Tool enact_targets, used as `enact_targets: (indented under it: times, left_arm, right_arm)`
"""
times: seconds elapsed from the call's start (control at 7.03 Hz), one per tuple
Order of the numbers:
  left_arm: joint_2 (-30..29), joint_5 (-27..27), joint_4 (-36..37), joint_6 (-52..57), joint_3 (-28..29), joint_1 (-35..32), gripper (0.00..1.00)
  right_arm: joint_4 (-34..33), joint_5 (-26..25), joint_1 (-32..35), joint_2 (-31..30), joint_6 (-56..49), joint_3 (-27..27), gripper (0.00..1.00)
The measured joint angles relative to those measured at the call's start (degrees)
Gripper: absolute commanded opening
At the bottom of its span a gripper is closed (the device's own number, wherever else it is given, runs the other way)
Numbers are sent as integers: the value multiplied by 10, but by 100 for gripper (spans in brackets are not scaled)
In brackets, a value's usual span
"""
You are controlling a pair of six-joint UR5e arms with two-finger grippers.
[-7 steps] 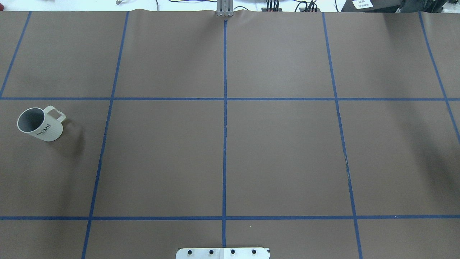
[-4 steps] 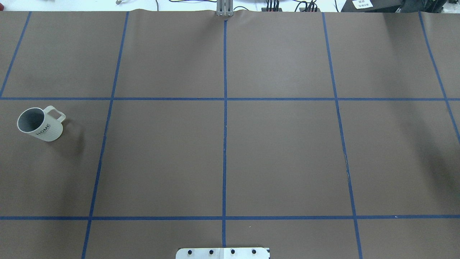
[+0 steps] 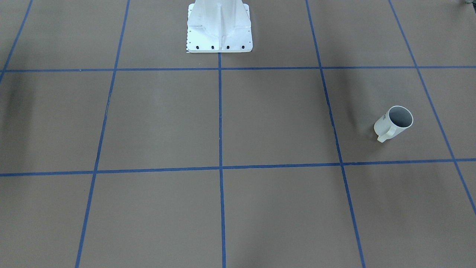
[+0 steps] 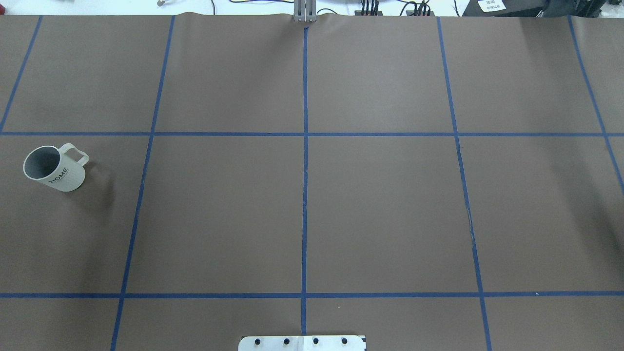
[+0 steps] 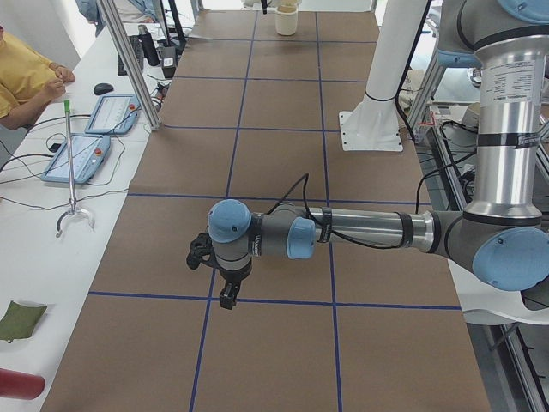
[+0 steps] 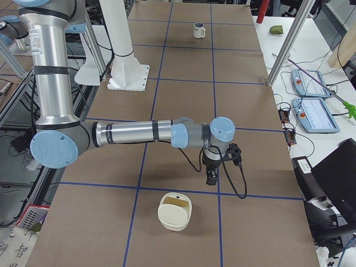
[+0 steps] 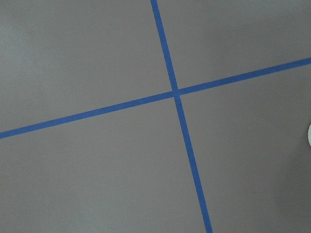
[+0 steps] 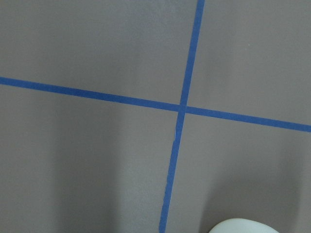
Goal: Left arm hands cup to right arm to dump lemon
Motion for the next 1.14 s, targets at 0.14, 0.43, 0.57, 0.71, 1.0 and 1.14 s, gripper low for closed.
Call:
enact_targets:
  times: [0.14, 0.43, 0.57, 0.71, 1.0, 1.14]
  left_arm:
    - [0, 0, 0, 0, 0, 0, 100]
    - [0, -1, 0, 0, -1, 0, 100]
    - [0, -1, 0, 0, -1, 0, 100]
    - [0, -1, 0, 0, -1, 0, 100]
    - [0, -2, 0, 0, -1, 0, 100]
    - [0, -2, 0, 0, -2, 0, 100]
  right_arm:
    - [2, 0, 0, -5, 1, 0, 100]
    - [4, -1, 0, -10, 0, 3, 100]
    - [4, -1, 0, -11, -1, 5, 100]
    - [4, 0, 0, -13, -2, 5, 100]
    - [4, -6, 0, -23, -4, 5, 100]
    - [4, -16, 0, -28, -5, 6, 100]
